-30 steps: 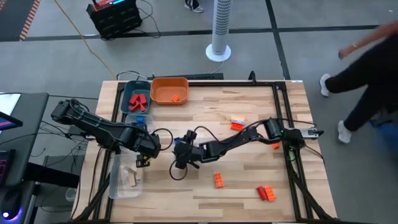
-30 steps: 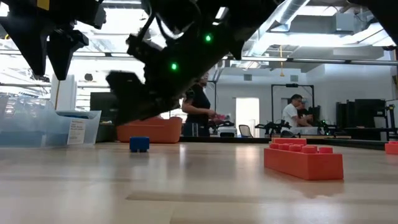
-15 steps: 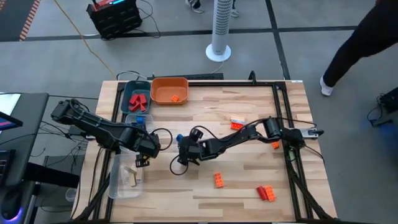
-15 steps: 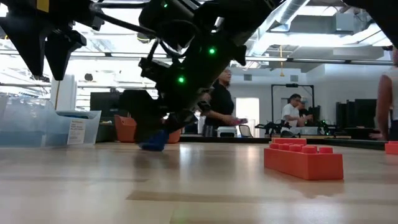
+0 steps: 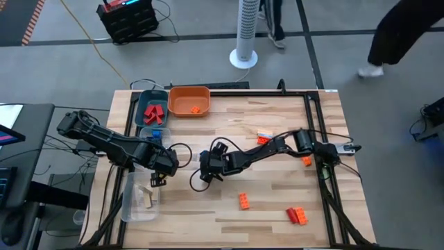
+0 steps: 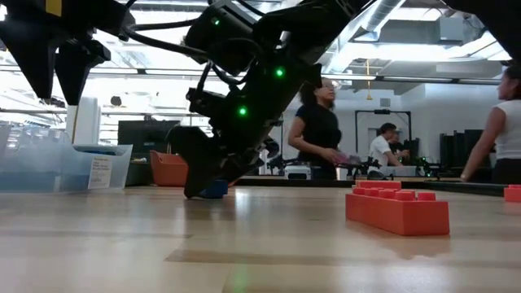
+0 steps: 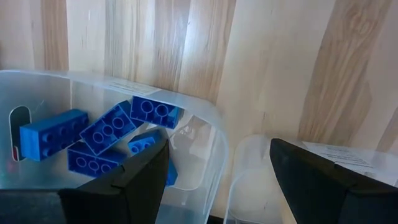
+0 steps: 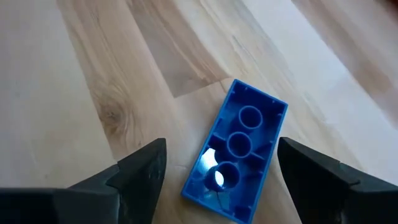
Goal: Sort blocks
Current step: Put the blue game piece into the top transparent bin
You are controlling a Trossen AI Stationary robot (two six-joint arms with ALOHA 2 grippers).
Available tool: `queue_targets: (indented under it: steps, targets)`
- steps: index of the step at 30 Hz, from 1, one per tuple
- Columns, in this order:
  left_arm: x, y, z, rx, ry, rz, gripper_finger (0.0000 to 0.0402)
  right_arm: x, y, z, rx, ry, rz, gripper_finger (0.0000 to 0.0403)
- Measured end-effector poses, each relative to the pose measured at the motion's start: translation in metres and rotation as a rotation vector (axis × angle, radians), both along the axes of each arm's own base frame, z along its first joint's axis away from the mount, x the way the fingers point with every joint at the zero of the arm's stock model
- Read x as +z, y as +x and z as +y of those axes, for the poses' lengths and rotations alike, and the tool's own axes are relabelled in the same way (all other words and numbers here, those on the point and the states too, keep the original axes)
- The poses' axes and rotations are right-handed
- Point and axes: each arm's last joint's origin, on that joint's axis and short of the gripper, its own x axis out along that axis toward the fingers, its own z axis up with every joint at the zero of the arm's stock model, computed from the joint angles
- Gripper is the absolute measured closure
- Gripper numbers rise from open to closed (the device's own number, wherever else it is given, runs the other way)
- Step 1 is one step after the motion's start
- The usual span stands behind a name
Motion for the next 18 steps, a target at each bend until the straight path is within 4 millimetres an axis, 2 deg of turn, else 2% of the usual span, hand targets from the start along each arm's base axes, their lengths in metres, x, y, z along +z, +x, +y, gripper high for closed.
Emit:
queue_targets:
  steps: [4, 8, 13, 18]
  targets:
    - [0.0, 0.0, 0.0, 0.003, -0.005, 0.006, 0.013, -0.001, 0.0, -0.005, -0.003, 0.043, 0.0, 0.0098]
    - [0.0, 0.0, -0.001, -0.004, -0.021, 0.01, 0.013, -0.002, -0.001, -0.004, 0.007, 0.034, 0.019, 0.0132]
    - [0.0, -0.002, -0.004, -0.059, -0.019, 0.015, 0.013, -0.003, -0.005, 0.002, 0.038, 0.014, 0.063, 0.0199]
    - [0.0, -0.006, -0.017, -0.261, 0.013, 0.027, 0.013, -0.003, -0.011, 0.017, 0.089, -0.02, 0.121, 0.0273]
